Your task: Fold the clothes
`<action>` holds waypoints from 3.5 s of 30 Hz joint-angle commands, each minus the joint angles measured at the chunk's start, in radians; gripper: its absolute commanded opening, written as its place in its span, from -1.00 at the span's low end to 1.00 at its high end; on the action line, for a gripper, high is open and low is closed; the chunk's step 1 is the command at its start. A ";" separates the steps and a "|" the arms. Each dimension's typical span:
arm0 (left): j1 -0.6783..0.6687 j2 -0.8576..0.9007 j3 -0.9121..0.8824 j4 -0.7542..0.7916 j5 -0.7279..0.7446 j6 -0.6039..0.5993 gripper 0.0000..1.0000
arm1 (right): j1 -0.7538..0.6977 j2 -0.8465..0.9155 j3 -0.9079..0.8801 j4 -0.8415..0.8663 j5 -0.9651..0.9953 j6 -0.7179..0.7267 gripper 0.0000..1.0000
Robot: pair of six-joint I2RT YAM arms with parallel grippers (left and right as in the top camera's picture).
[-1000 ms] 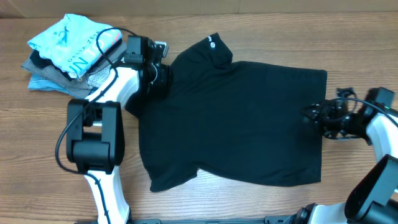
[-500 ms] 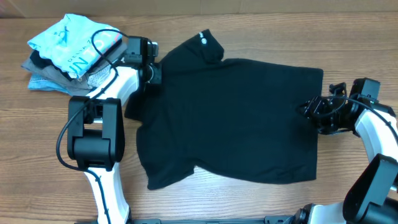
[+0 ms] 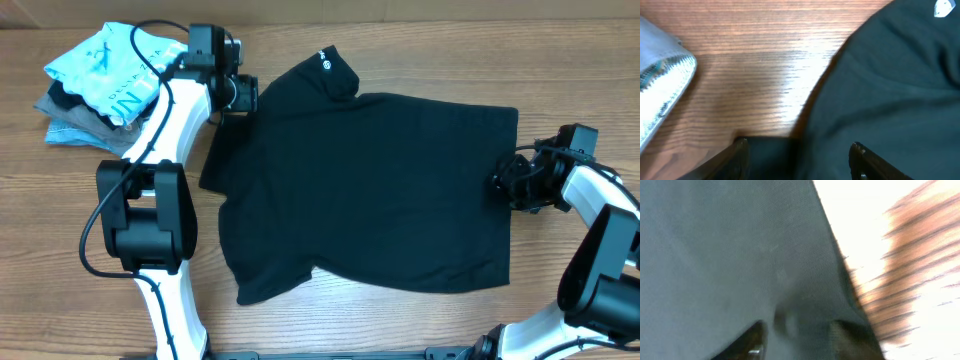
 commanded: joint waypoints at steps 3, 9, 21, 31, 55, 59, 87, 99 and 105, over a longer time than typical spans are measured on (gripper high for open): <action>0.003 -0.089 0.085 -0.099 0.032 0.032 0.33 | -0.011 0.058 -0.010 -0.005 0.208 0.108 -0.79; 0.003 -0.127 0.085 -0.194 0.031 0.047 0.37 | -0.065 0.058 0.018 -0.029 0.255 0.206 -0.92; -0.023 -0.125 0.039 -0.372 0.044 0.105 0.39 | -0.122 0.055 0.217 -0.280 0.275 0.254 -0.74; -0.032 -0.124 -0.221 -0.276 0.037 0.129 -0.49 | -0.121 -0.145 0.338 -0.430 -0.019 0.117 -0.60; 0.008 -0.125 -0.314 0.019 -0.232 0.019 -0.61 | -0.088 -0.291 0.140 -0.540 -0.008 0.052 -0.42; 0.010 -0.125 -0.226 -0.064 -0.202 0.017 -0.63 | -0.090 -0.291 0.008 -0.486 0.041 0.121 -0.43; -0.056 -0.180 -0.088 -0.395 0.333 0.405 -0.34 | -0.223 -0.293 -0.188 -0.193 -0.301 0.013 -0.49; -0.134 -0.058 -0.272 0.162 0.043 0.238 -0.49 | -0.196 -0.315 -0.138 -0.237 -0.454 -0.135 -0.46; -0.118 0.051 -0.272 0.242 0.018 0.220 -0.52 | -0.143 -0.315 -0.138 -0.256 -0.442 -0.163 -0.45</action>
